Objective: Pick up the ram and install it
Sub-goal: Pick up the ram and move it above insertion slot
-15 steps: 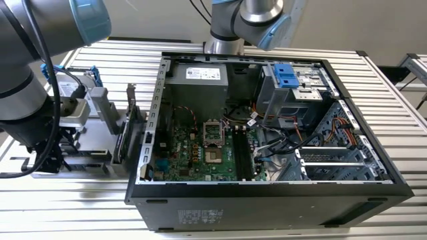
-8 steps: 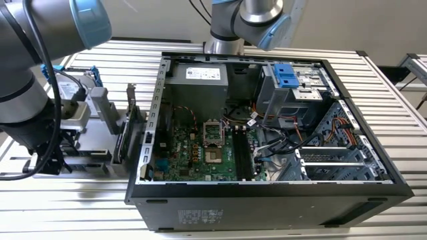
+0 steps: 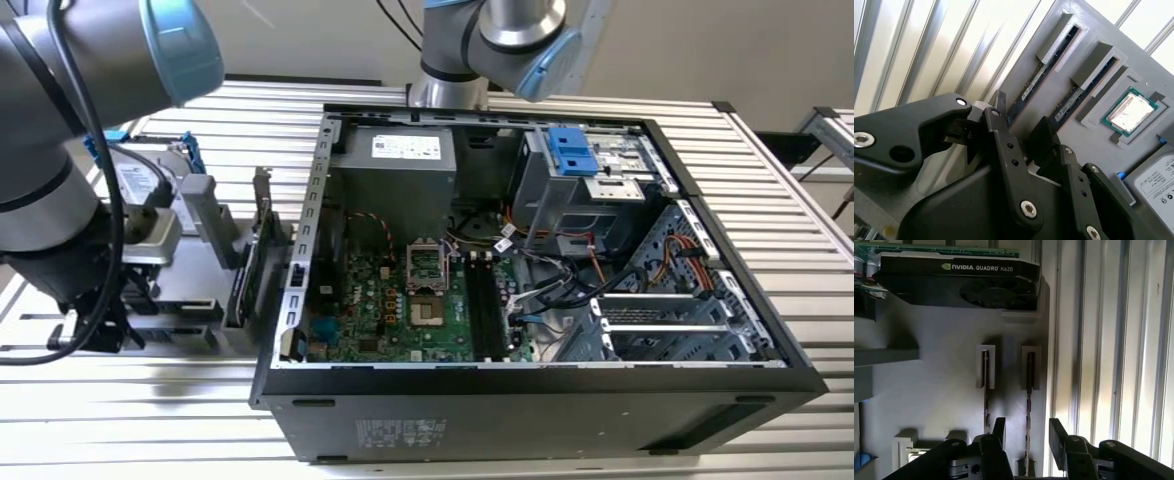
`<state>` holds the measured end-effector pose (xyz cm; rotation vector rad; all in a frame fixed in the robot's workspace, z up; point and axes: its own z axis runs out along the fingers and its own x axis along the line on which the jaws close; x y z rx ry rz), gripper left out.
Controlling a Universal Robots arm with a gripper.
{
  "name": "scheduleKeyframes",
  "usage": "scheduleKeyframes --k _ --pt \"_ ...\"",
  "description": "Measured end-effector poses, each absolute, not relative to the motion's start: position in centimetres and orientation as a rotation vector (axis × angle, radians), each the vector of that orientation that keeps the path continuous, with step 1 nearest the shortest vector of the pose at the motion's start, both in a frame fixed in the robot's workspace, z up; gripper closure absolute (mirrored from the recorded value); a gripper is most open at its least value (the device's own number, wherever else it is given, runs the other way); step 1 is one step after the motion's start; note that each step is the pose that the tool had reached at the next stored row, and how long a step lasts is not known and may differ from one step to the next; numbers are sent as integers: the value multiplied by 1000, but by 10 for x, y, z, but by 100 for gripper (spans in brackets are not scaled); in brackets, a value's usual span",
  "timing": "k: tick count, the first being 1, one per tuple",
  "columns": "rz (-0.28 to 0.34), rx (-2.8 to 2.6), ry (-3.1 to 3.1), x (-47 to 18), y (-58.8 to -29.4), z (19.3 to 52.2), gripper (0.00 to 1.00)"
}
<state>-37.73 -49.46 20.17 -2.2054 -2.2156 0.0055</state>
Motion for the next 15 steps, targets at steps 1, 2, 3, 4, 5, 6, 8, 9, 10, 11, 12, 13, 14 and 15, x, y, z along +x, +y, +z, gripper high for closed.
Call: scheduleKeyframes --k 1,2,3,4,5,6,8,9,10,11,12,13,14,15 --pt "6 -2205 -2216 -378 -495 201 0" --pt "6 -2205 -2215 -378 -495 200 0" --pt "7 -2205 -2215 -378 -495 199 0" --pt "7 -2205 -2216 -378 -495 198 0" --pt "7 -2205 -2216 -378 -495 198 0" --pt "7 -2205 -2215 -378 -495 197 0" --pt "7 -2205 -2216 -378 -495 195 0" --pt "7 -2205 -2216 -378 -495 195 0" --pt "7 -2205 -2215 -378 -495 194 0" --pt "7 -2205 -2215 -378 -495 194 0" --pt "7 -2205 -2215 -378 -495 194 0" --pt "7 -2205 -2215 -378 -495 194 0" --pt "7 -2205 -2215 -378 -495 194 0" --pt "7 -2205 -2215 -378 -495 194 0"
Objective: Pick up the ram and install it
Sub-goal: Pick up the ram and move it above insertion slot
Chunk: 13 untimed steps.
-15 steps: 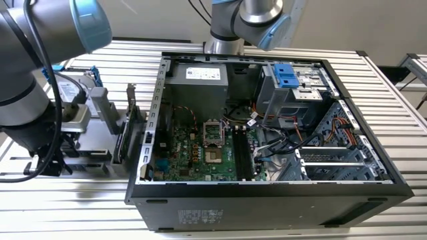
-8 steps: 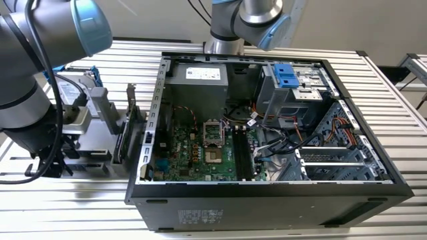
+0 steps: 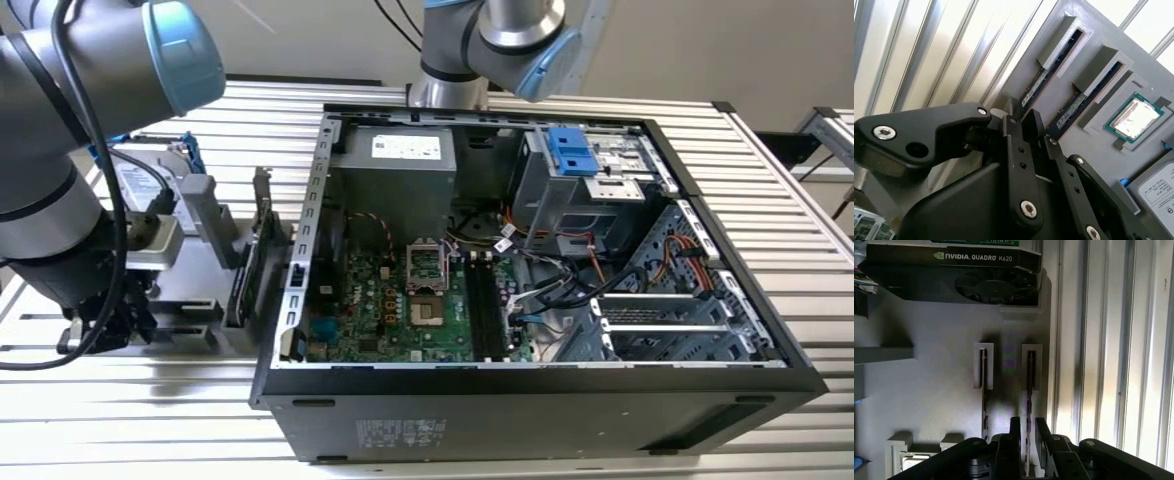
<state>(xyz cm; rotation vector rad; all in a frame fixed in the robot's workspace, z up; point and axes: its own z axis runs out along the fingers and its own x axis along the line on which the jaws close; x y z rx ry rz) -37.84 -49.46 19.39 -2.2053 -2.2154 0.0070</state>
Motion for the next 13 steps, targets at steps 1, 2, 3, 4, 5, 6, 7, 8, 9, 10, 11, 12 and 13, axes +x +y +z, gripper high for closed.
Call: scheduleKeyframes --k 1,2,3,4,5,6,7,8,9,10,11,12,13 --pt "7 -2205 -2215 -378 -495 194 0" --pt "7 -2205 -2215 -378 -495 194 0" --pt "7 -2205 -2215 -378 -495 194 0" --pt "7 -2205 -2215 -378 -495 194 0" --pt "7 -2205 -2215 -378 -495 194 0" --pt "7 -2205 -2215 -378 -495 194 0" --pt "7 -2205 -2215 -378 -495 194 0" --pt "7 -2205 -2215 -378 -495 194 0" --pt "7 -2205 -2215 -378 -495 194 0" --pt "7 -2205 -2215 -378 -495 194 0" --pt "7 -2205 -2215 -378 -495 193 100" --pt "7 -2205 -2215 -378 -495 193 100" --pt "7 -2205 -2215 -378 -495 193 100"
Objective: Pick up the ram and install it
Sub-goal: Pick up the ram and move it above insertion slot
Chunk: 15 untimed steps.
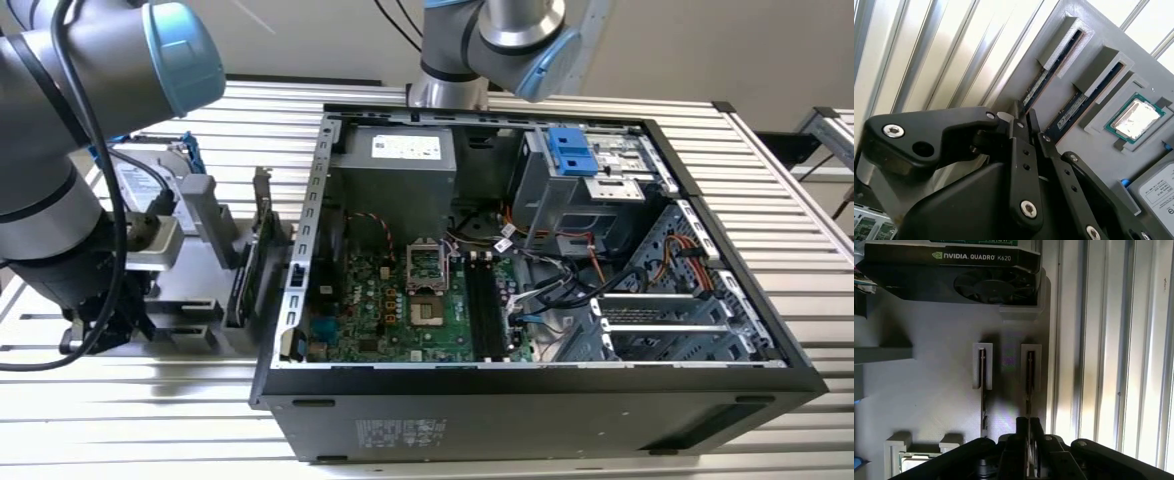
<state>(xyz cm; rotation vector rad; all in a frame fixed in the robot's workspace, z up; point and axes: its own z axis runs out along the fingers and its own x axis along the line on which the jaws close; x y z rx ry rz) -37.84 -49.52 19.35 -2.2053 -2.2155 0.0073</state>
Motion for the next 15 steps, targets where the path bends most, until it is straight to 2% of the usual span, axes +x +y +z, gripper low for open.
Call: scheduleKeyframes --k 15 --pt "7 -2205 -2215 -378 -495 193 100"
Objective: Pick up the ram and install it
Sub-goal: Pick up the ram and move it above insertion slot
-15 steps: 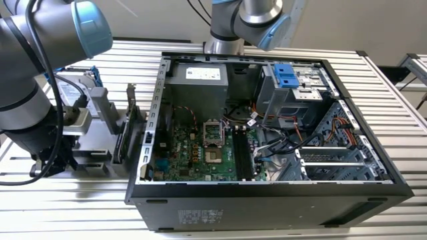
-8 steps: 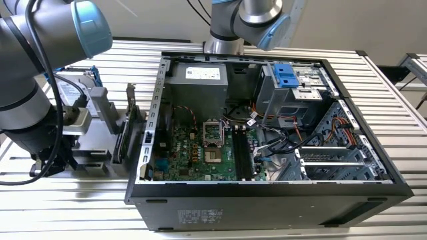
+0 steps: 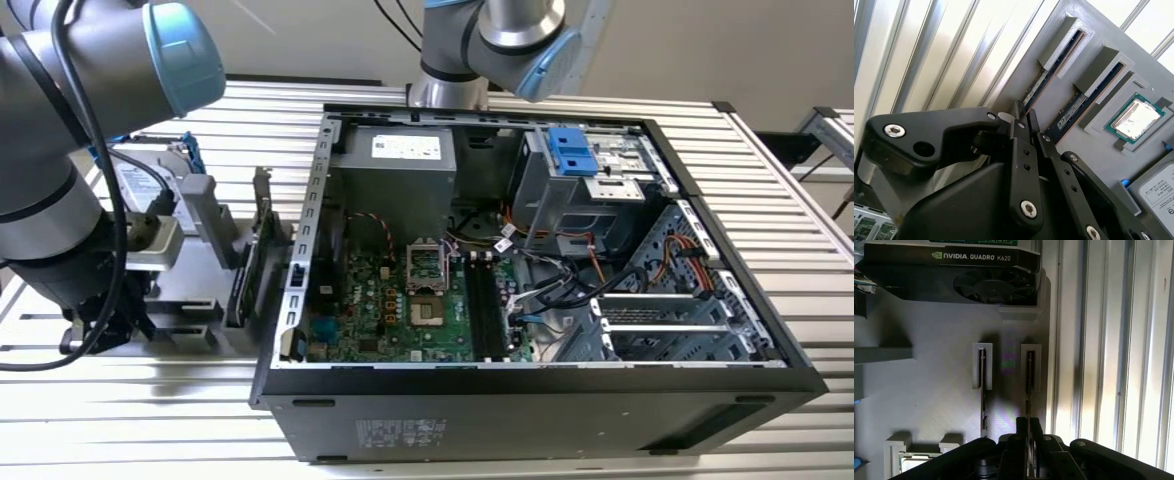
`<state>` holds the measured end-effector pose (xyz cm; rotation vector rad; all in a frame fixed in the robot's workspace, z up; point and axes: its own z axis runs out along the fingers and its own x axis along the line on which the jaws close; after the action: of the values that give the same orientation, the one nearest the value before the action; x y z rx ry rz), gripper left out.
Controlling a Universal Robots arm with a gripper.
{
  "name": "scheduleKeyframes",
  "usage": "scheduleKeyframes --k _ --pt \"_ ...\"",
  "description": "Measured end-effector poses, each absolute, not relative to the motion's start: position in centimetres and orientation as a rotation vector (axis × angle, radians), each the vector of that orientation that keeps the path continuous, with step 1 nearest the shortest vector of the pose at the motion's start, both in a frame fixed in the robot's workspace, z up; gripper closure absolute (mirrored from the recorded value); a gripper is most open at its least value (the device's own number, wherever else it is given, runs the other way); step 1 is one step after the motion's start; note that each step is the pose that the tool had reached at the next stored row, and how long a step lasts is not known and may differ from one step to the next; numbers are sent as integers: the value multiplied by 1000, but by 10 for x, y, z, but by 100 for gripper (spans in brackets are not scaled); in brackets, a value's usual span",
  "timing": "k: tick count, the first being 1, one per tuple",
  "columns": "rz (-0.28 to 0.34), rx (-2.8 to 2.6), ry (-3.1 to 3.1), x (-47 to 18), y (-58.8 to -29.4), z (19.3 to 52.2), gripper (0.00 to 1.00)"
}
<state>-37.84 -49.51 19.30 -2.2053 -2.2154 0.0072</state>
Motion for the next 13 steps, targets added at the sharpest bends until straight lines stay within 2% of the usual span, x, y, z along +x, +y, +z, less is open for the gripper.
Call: scheduleKeyframes --k 13 --pt "7 -2205 -2215 -378 -495 200 100"
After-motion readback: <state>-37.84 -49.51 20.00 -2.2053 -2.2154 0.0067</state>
